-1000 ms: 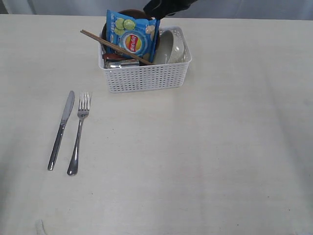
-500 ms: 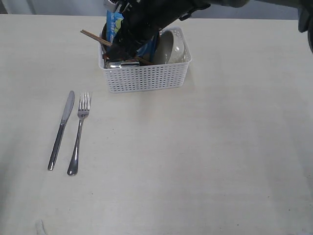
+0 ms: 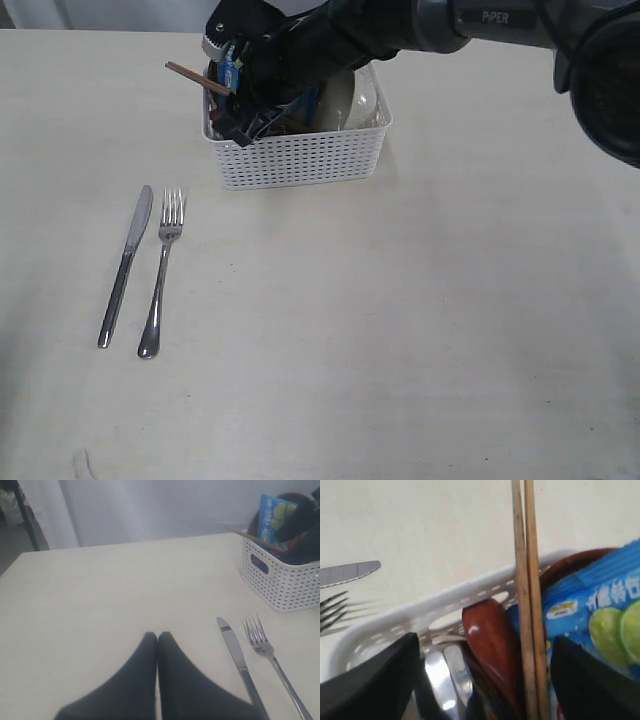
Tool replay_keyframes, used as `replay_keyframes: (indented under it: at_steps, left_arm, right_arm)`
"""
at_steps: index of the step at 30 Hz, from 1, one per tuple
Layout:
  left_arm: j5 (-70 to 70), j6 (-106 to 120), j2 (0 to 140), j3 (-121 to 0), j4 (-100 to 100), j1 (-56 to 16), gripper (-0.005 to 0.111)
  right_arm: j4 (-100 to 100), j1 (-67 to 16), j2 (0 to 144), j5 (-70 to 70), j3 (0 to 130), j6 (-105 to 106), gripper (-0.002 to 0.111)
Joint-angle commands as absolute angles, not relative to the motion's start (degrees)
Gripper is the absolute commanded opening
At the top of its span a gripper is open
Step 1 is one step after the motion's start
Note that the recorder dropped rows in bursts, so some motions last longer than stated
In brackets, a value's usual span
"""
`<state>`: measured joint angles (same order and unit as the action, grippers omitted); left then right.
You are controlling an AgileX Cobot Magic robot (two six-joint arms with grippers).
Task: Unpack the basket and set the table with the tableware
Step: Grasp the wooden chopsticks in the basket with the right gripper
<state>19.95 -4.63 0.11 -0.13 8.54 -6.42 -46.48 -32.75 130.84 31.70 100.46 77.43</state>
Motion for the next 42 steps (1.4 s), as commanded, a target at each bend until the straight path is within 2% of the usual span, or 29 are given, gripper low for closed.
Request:
replay_keyframes:
  at_steps: [1, 15, 22, 30, 33, 39, 40, 42]
  left_arm:
    - [19.92, -4.76, 0.00, 0.00, 8.80, -6.77, 0.000]
    - [19.92, -4.76, 0.00, 0.00, 8.80, -6.77, 0.000]
    - [19.92, -4.76, 0.00, 0.00, 8.80, -6.77, 0.000]
    - [19.92, -4.76, 0.00, 0.00, 8.80, -6.77, 0.000]
    - [19.92, -4.76, 0.00, 0.00, 8.80, -6.77, 0.000]
    - [19.92, -4.76, 0.00, 0.00, 8.80, -6.77, 0.000]
    - [19.92, -4.76, 0.00, 0.00, 8.80, -6.77, 0.000]
    - [19.92, -4.76, 0.00, 0.00, 8.80, -6.77, 0.000]
  right_arm:
    - [-46.13, -34.29, 131.02, 27.39, 100.68, 77.79, 0.069]
    - [-45.71, -35.43, 131.25, 24.08, 100.58, 75.60, 0.069]
    - [-38.87, -35.59, 134.17, 24.50, 100.58, 70.53, 0.056]
    - [-36.30, -35.59, 134.88, 23.88, 100.58, 67.71, 0.054]
    - [-35.57, -35.59, 134.88, 23.88, 100.58, 66.84, 0.043]
    - [-33.96, -35.59, 134.88, 23.88, 100.58, 66.60, 0.005]
    - [-33.96, -35.59, 134.88, 23.88, 100.58, 66.60, 0.001]
    - [-33.52, -35.59, 134.88, 23.88, 100.58, 66.60, -0.001]
